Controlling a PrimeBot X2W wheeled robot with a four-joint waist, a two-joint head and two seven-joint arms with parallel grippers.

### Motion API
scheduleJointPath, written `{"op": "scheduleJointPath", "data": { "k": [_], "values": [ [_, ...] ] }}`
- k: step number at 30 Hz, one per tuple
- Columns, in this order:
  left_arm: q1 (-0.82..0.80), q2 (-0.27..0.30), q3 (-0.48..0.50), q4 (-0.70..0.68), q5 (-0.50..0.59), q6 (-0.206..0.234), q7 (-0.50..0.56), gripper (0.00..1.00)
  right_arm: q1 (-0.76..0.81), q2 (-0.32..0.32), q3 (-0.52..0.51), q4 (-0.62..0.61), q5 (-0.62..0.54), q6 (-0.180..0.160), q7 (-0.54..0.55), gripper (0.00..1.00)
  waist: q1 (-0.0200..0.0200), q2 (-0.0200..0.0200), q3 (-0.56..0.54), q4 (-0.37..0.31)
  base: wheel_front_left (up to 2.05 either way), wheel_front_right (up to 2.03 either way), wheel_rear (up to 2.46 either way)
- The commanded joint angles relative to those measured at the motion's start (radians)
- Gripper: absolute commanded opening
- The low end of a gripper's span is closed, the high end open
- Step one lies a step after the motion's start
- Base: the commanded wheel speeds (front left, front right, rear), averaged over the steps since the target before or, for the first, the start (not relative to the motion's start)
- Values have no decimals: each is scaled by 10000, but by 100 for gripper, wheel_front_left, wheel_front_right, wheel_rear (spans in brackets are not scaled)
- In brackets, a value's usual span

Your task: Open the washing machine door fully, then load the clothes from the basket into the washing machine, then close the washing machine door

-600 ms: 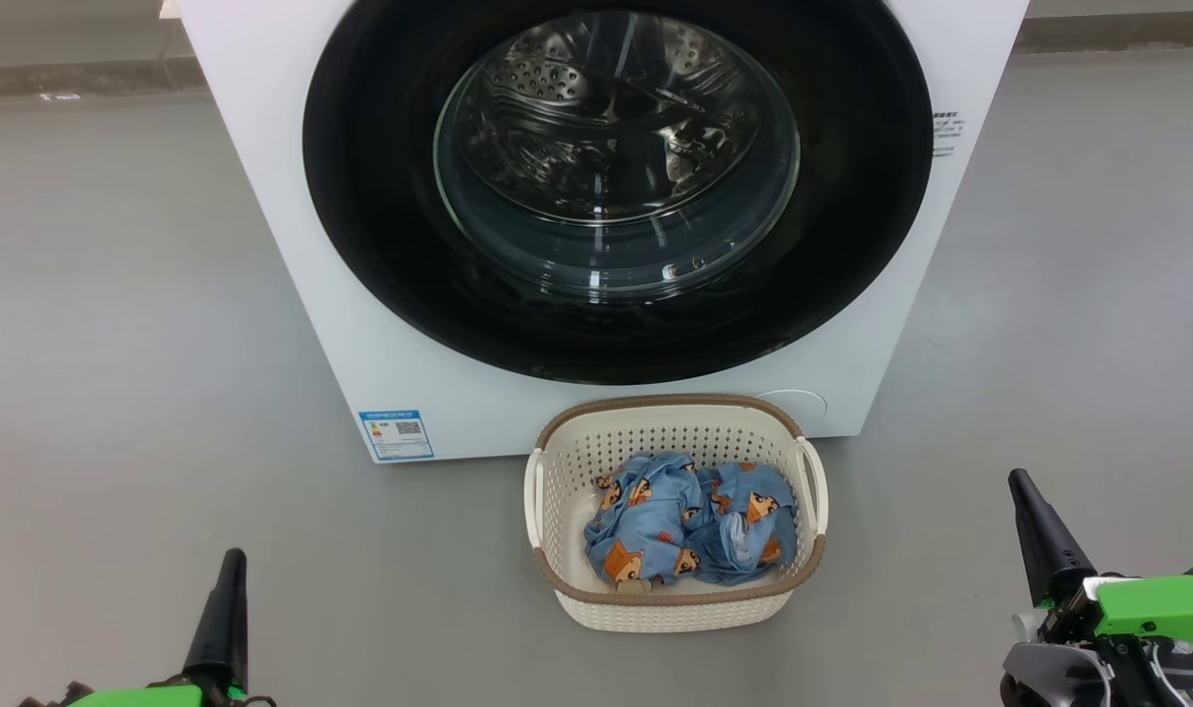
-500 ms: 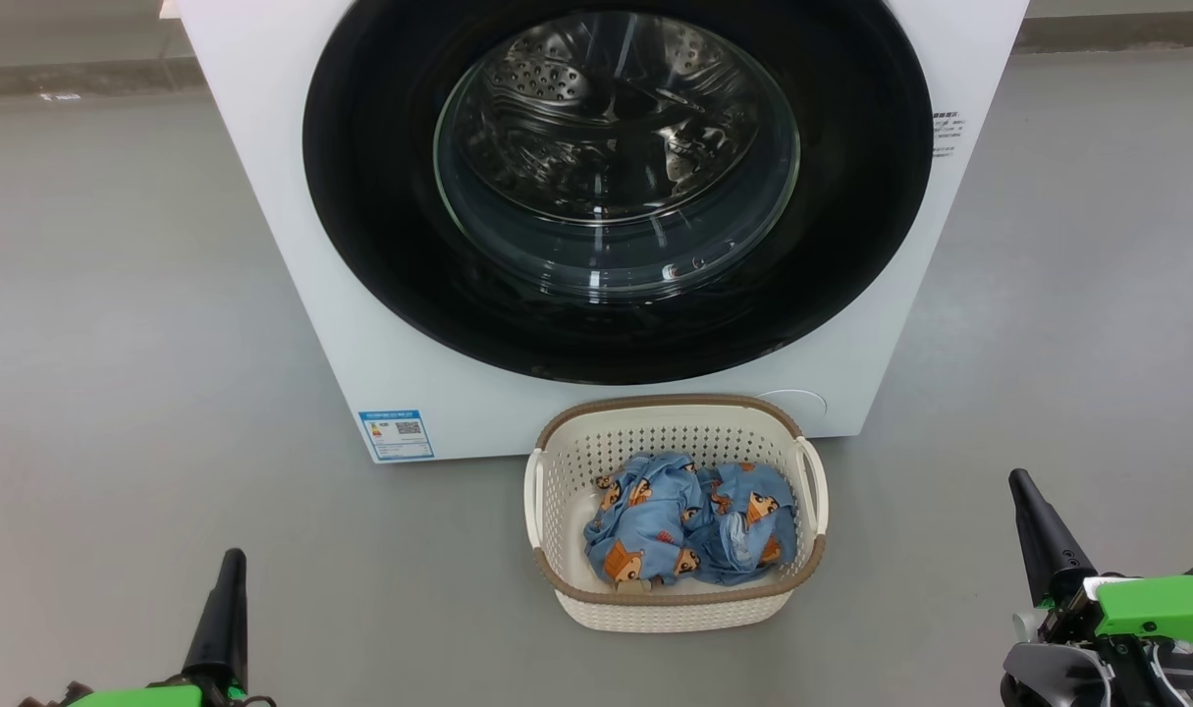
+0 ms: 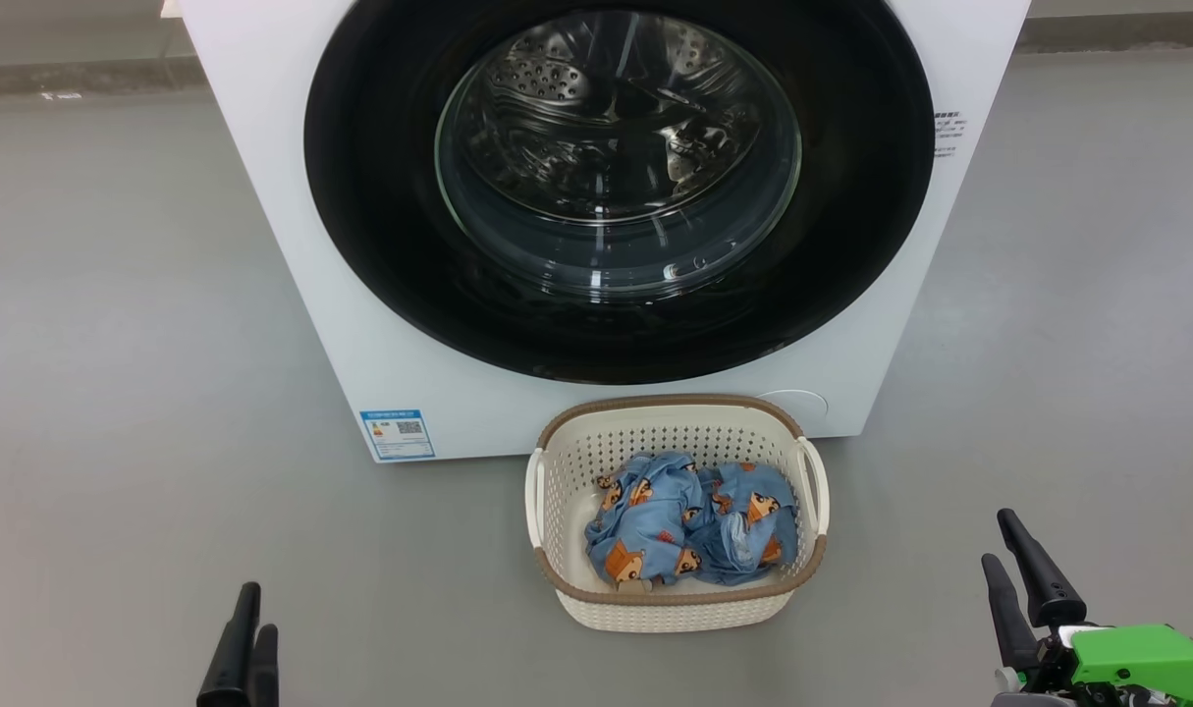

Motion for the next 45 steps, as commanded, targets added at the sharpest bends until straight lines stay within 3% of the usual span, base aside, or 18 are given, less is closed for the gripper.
{"op": "scheduleJointPath", "data": {
  "k": [1,11,45],
  "values": [
    [-237,132,-8,-345,138,-1,-80,100,-270,-148,72,-314,-120,13,-104,100,10,-1,-4,10,0,0,0],
    [-242,235,-127,-553,843,-1,-339,100,-306,-244,243,-402,-836,16,-376,100,-2,-1,24,42,0,0,0],
    [-235,294,-436,-790,5946,-4,-1277,100,-422,-439,1000,-657,-5613,30,-1347,100,-2,-1,118,244,0,0,0]
  ]
}}
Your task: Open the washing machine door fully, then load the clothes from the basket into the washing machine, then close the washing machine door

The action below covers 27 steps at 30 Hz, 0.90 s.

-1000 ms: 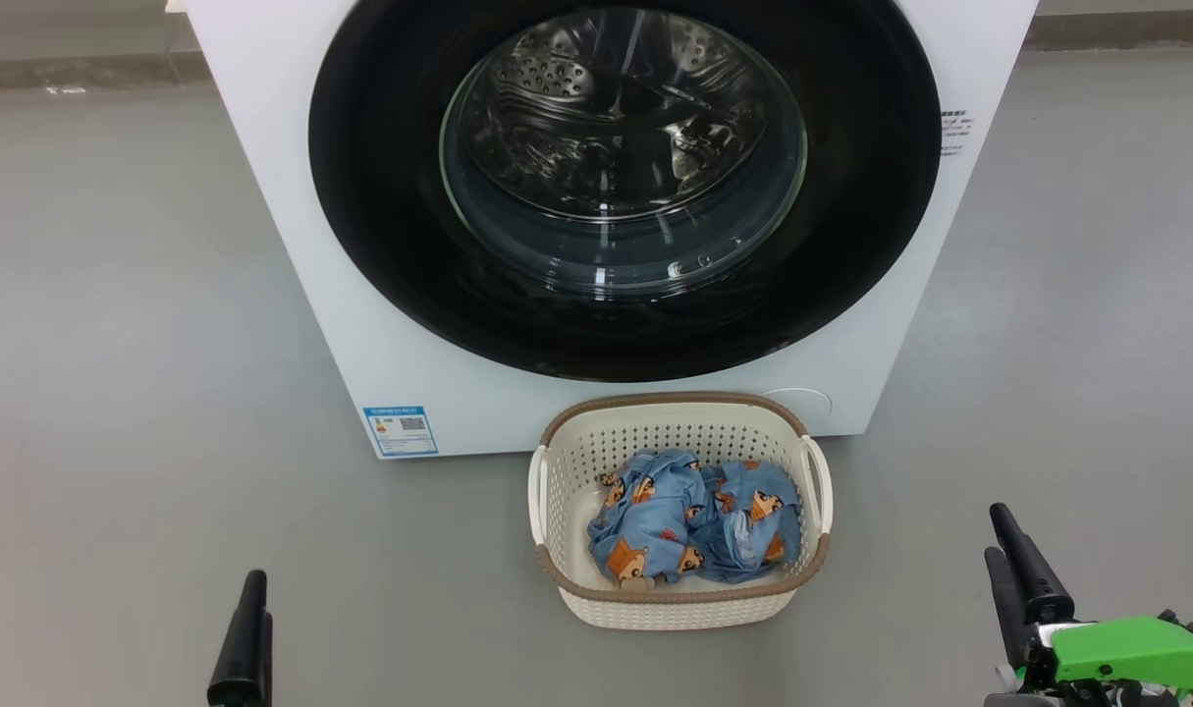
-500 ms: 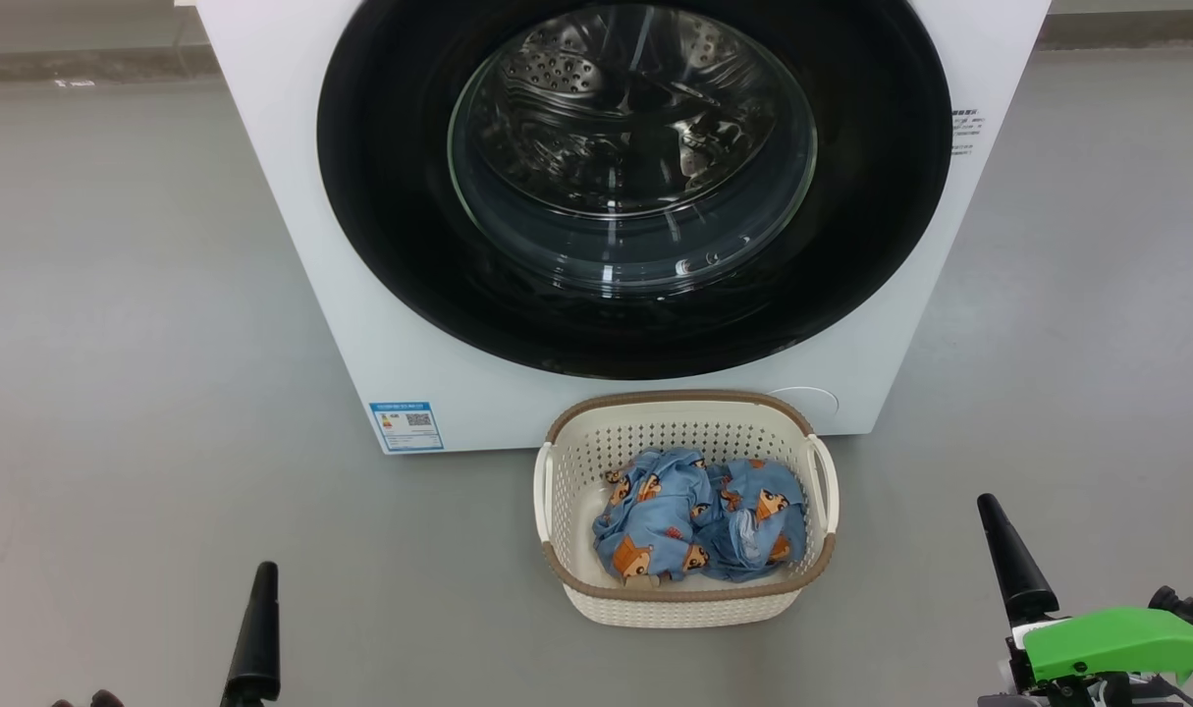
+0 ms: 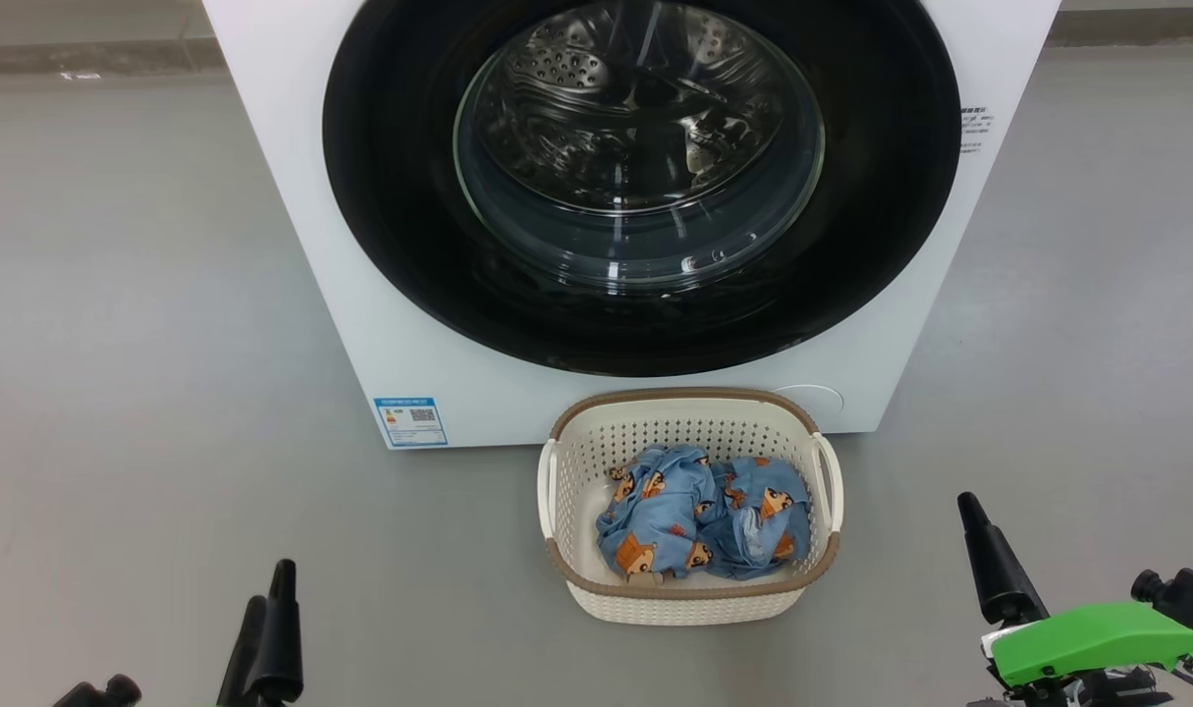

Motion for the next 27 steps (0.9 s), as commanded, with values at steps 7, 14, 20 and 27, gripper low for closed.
{"op": "scheduleJointPath", "data": {
  "k": [7,14,20,27],
  "values": [
    [-251,229,29,-292,1072,-4,-276,100,-390,-190,260,-212,-1027,32,-294,100,0,0,-2,36,0,0,0],
    [-228,245,-40,-313,1894,-5,-469,100,-407,-226,431,-194,-1782,35,-494,100,0,0,-23,68,0,0,0],
    [-221,265,-120,-344,2635,-6,-663,100,-416,-269,580,-213,-2506,38,-695,100,0,0,-11,104,0,0,0],
    [-208,299,-221,-378,3370,-6,-856,100,-405,-307,731,-239,-3268,41,-895,100,0,0,-21,137,0,0,0]
  ]
}}
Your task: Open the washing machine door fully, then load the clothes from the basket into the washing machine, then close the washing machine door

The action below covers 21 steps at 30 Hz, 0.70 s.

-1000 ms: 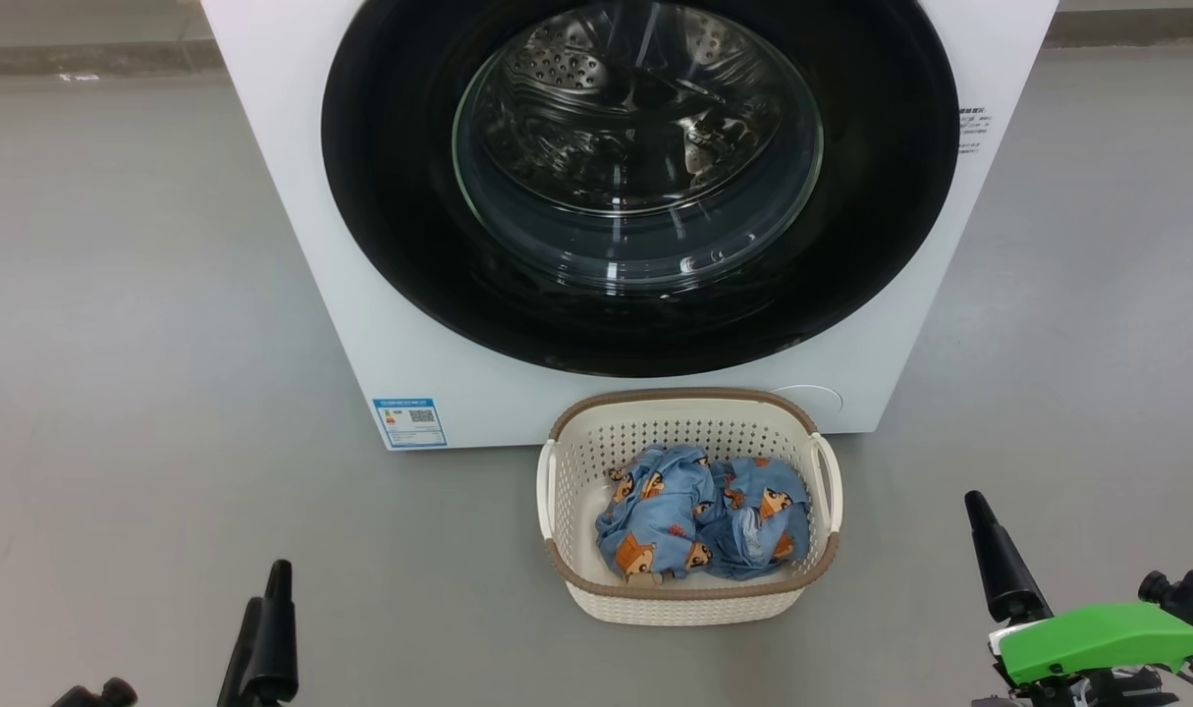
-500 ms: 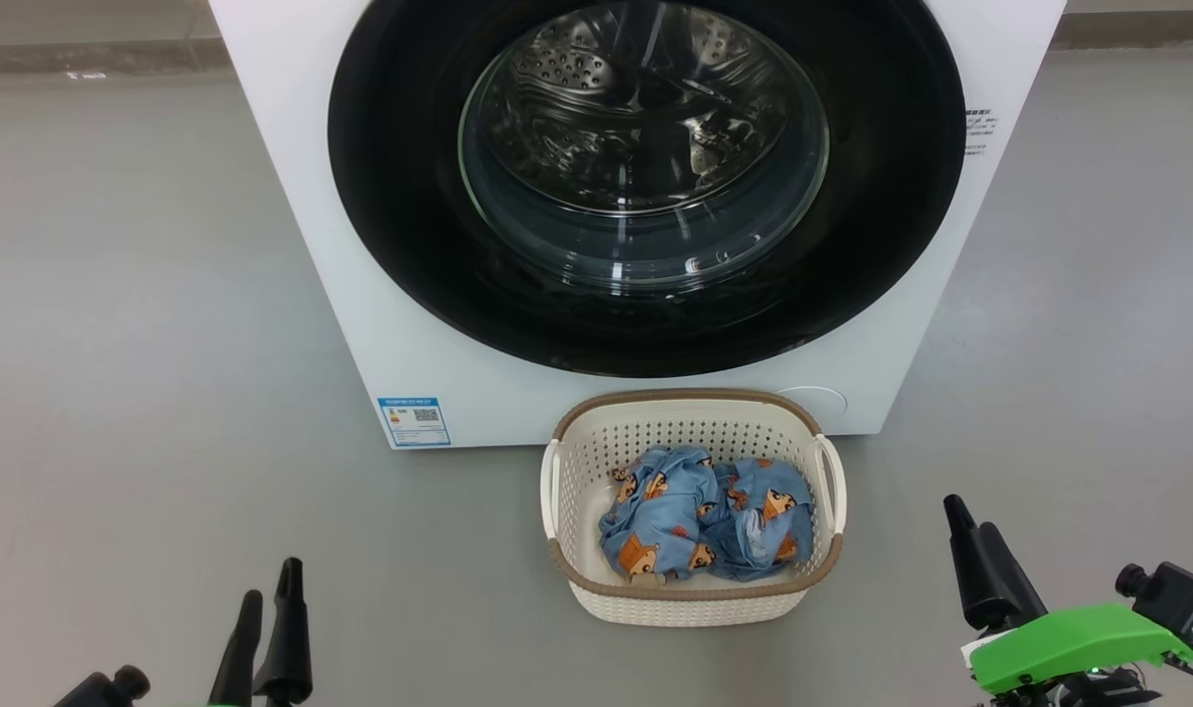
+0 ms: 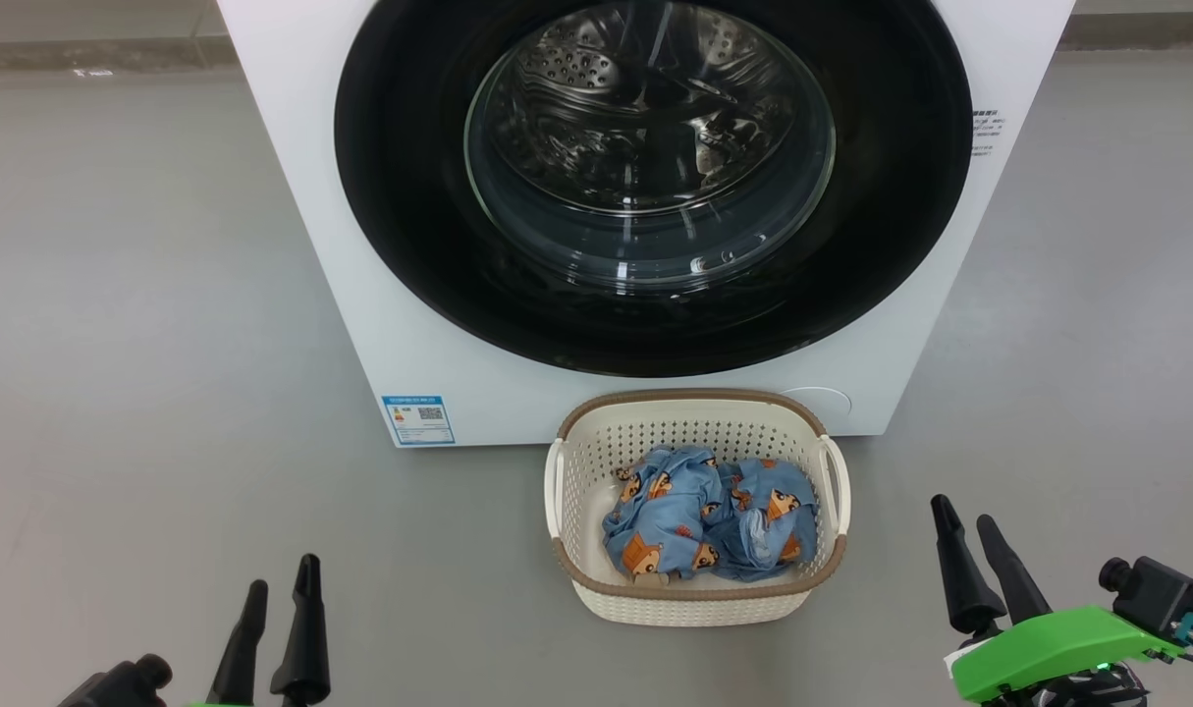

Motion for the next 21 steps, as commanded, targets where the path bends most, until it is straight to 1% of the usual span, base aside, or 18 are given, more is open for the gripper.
{"op": "scheduleJointPath", "data": {
  "k": [1,21],
  "values": [
    [-202,138,154,-307,285,-4,-178,100,-392,-179,212,-280,-350,41,-141,100,0,-1,-10,4,0,0,0],
    [-166,213,-33,-390,2324,-6,-702,100,-392,-309,716,-305,-2358,49,-684,100,-1,-1,-54,92,0,0,0]
  ]
}}
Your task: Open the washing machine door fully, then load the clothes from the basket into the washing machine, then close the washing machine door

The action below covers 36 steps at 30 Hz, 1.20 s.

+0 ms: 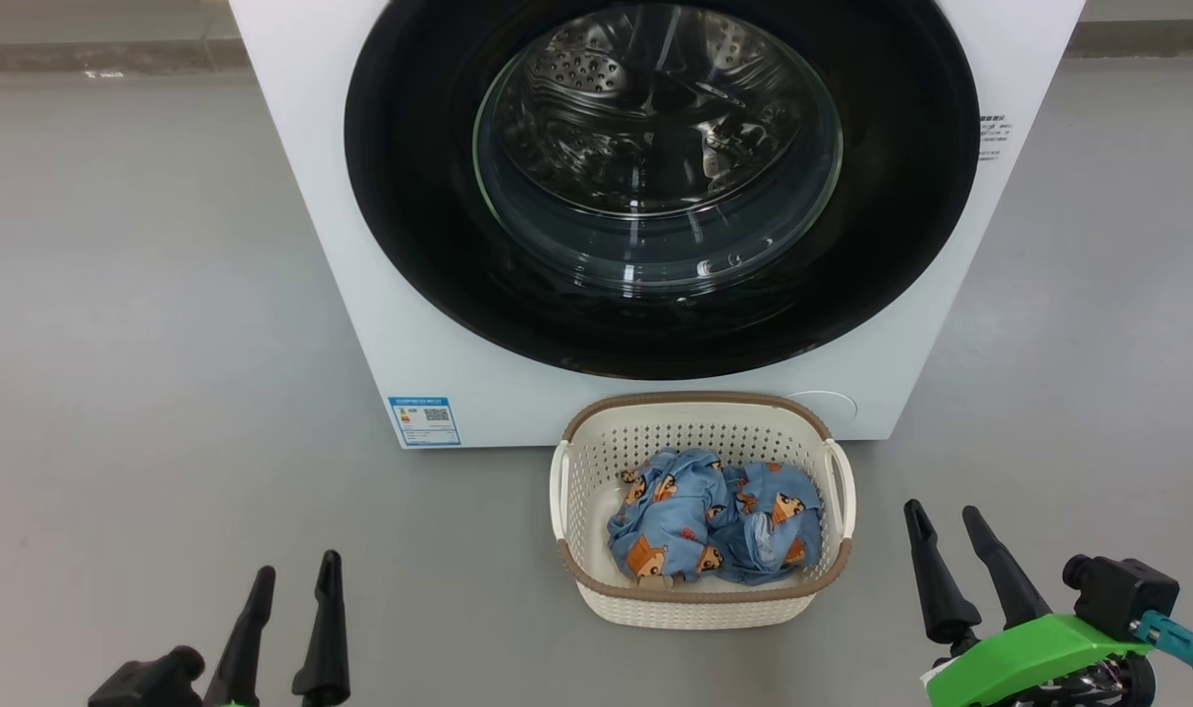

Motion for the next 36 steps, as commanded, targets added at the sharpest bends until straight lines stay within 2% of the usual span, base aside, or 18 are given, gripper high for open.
{"op": "scheduleJointPath", "data": {
  "k": [1,14,27,36],
  "values": [
    [-170,145,223,-325,272,-4,-116,100,-393,-128,234,-278,-271,49,-162,100,0,0,0,2,0,0,0],
    [-168,94,248,-302,1700,-5,-474,100,-391,-201,397,-275,-1676,54,-533,100,0,0,13,54,0,0,0],
    [-279,46,453,-36,3119,-6,-833,100,-219,-14,-120,-281,-3306,60,-904,100,0,0,144,58,0,0,0],
    [-291,-6,636,120,3198,-6,-841,100,-78,111,-372,-297,-3423,60,-912,100,0,0,68,-19,0,0,0]
  ]
}}
